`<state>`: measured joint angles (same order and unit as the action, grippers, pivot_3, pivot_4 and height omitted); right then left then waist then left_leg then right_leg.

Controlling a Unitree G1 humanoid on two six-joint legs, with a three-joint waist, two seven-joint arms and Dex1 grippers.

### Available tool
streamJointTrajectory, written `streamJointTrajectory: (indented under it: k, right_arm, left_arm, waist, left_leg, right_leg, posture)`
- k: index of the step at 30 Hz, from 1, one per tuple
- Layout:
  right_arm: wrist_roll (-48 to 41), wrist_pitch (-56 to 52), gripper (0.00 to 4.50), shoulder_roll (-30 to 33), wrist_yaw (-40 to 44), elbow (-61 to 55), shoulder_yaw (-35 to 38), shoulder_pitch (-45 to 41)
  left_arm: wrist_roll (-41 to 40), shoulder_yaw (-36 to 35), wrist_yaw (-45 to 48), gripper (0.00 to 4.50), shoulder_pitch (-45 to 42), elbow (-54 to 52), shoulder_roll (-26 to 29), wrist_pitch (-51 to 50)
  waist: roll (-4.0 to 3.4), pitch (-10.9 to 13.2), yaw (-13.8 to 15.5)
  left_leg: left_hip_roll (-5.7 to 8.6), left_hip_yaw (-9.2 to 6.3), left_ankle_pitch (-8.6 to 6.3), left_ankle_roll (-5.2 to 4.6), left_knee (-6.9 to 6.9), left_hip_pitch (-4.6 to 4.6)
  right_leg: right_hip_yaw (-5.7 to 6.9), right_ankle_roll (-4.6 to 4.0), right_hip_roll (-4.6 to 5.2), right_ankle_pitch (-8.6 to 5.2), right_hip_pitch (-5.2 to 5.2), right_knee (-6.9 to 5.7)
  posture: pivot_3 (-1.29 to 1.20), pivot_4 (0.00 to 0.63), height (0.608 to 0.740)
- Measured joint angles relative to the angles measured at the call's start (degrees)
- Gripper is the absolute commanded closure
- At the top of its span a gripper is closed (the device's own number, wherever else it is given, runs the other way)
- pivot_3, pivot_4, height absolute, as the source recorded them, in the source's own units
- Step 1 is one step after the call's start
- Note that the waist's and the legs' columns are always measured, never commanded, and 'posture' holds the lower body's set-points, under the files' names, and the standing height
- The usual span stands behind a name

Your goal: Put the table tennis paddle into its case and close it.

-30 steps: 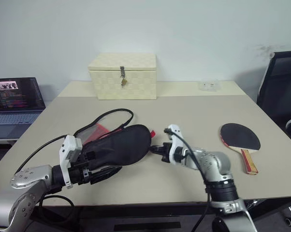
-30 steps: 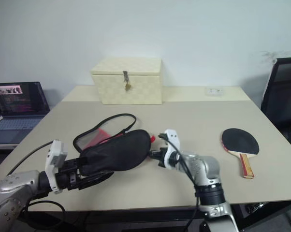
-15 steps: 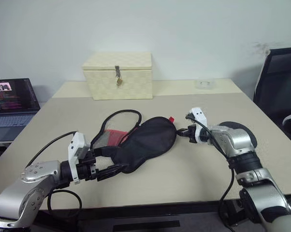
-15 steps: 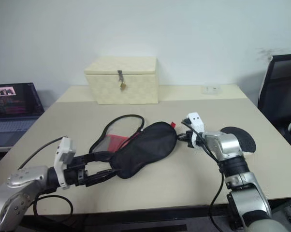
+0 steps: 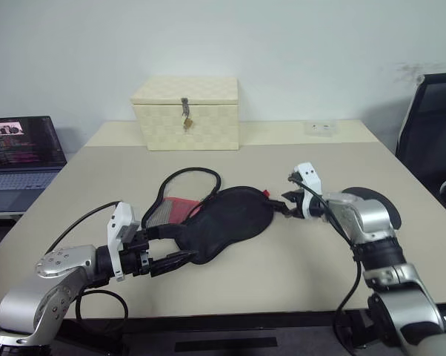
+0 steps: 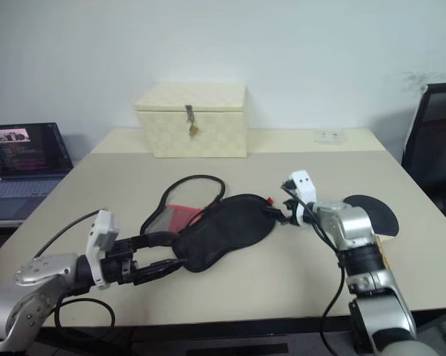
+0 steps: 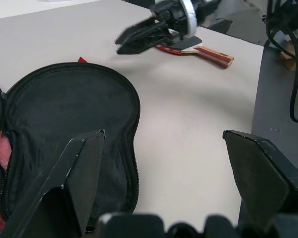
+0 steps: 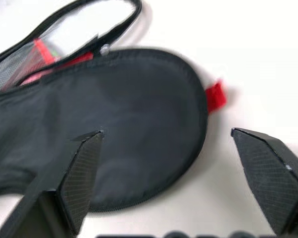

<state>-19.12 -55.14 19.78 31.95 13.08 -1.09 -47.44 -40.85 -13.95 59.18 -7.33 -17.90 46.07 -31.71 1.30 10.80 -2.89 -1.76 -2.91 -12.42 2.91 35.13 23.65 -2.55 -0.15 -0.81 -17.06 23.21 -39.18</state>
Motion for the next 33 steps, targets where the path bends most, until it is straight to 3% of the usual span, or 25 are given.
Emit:
streamJointTrajectory:
  k: [6,12,33]
  right_arm:
    - [0.1,-3.82,0.06,-6.99,-9.2,-8.27,1.05,8.71]
    - [0.91,-4.1,0.06,-11.53,-16.91,-11.04,2.34,10.36]
    - [-2.59,-9.33,0.06,-21.56,-20.2,-12.58,5.1,9.69]
  left_arm:
    - [0.49,-0.02,0.07,0.32,0.19,0.0,-0.02,0.46]
    - [0.56,-0.02,0.09,0.32,0.26,0.0,-0.01,0.86]
    - [0.84,-0.03,-0.75,0.32,0.38,0.0,-0.07,1.01]
  waist:
    - [0.0,0.0,-0.16]
    - [0.0,0.0,-0.19]
    - [0.01,0.0,-0.34]
  left_leg:
    - [0.02,-0.01,0.02,0.02,0.11,0.01]
    - [0.06,-0.03,0.02,0.03,0.59,0.03]
    - [0.05,-0.07,0.02,0.02,0.79,0.04]
  right_leg:
    - [-0.02,0.0,0.0,0.0,0.04,-0.22]
    - [-0.01,0.09,-0.02,-0.06,0.05,-0.65]
    - [0.0,0.14,-0.1,-0.09,0.04,-0.78]
  posture:
    - [0.0,0.15,0.74]
    - [0.0,0.15,0.74]
    - [0.0,0.15,0.74]
